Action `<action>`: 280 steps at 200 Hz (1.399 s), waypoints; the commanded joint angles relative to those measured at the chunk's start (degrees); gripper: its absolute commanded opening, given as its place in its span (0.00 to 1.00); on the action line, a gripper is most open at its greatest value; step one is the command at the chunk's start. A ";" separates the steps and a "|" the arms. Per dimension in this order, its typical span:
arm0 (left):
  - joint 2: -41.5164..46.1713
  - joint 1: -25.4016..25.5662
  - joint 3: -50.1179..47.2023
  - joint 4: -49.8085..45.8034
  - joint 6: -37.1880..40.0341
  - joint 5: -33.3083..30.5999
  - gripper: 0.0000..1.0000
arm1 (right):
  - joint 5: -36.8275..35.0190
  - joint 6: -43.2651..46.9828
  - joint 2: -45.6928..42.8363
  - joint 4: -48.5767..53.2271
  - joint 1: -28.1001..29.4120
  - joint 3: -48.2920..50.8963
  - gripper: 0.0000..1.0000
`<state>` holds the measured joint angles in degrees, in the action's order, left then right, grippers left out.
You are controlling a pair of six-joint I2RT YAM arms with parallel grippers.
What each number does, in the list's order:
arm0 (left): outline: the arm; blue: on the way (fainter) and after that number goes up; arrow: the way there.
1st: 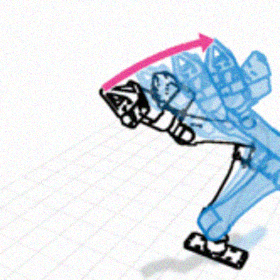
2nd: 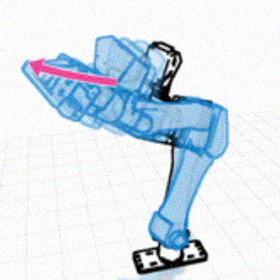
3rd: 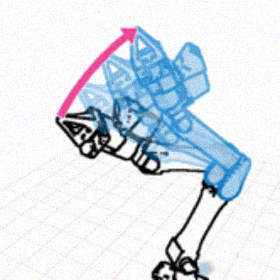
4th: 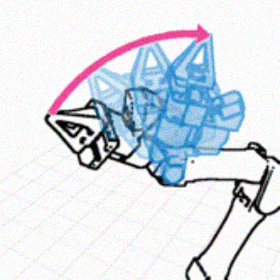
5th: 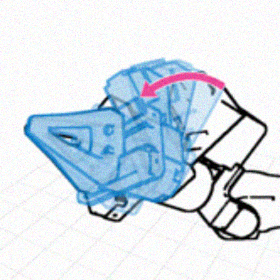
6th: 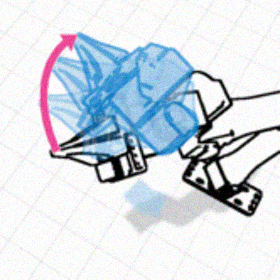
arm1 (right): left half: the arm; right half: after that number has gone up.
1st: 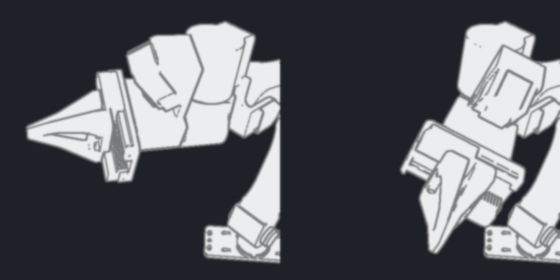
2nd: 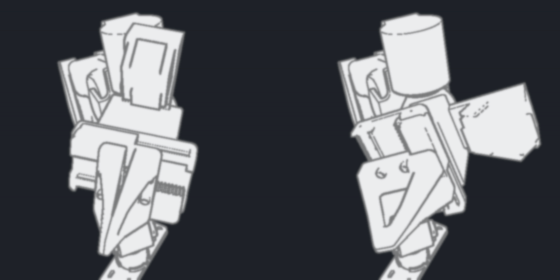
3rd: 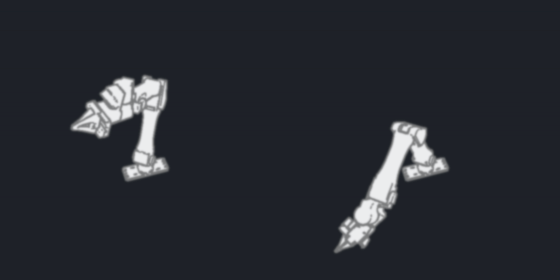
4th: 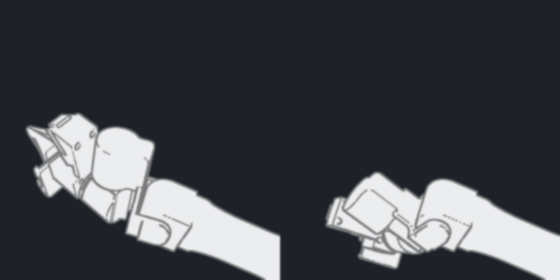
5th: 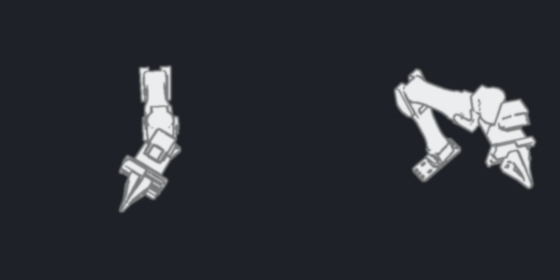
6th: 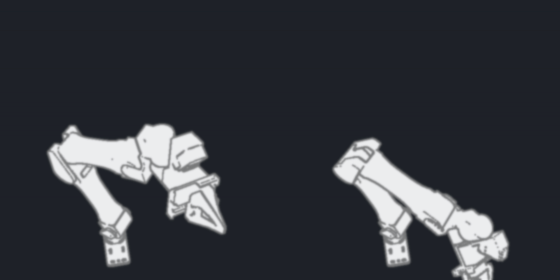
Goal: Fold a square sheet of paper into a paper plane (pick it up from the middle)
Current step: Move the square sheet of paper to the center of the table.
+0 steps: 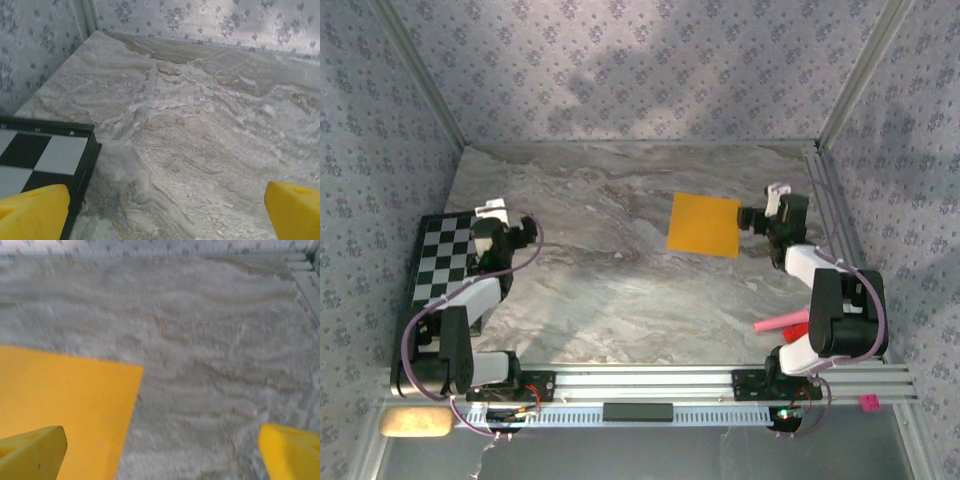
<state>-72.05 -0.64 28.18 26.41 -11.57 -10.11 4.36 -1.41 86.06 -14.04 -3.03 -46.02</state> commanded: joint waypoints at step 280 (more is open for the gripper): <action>8.27 4.75 17.11 -48.36 -19.57 31.31 1.00 | 17.39 -30.59 26.57 35.07 17.55 -24.55 0.94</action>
<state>-66.22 3.99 45.54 -19.38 -32.42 21.02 19.99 -28.64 112.77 19.99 10.68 -74.46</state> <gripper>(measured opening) 0.997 0.942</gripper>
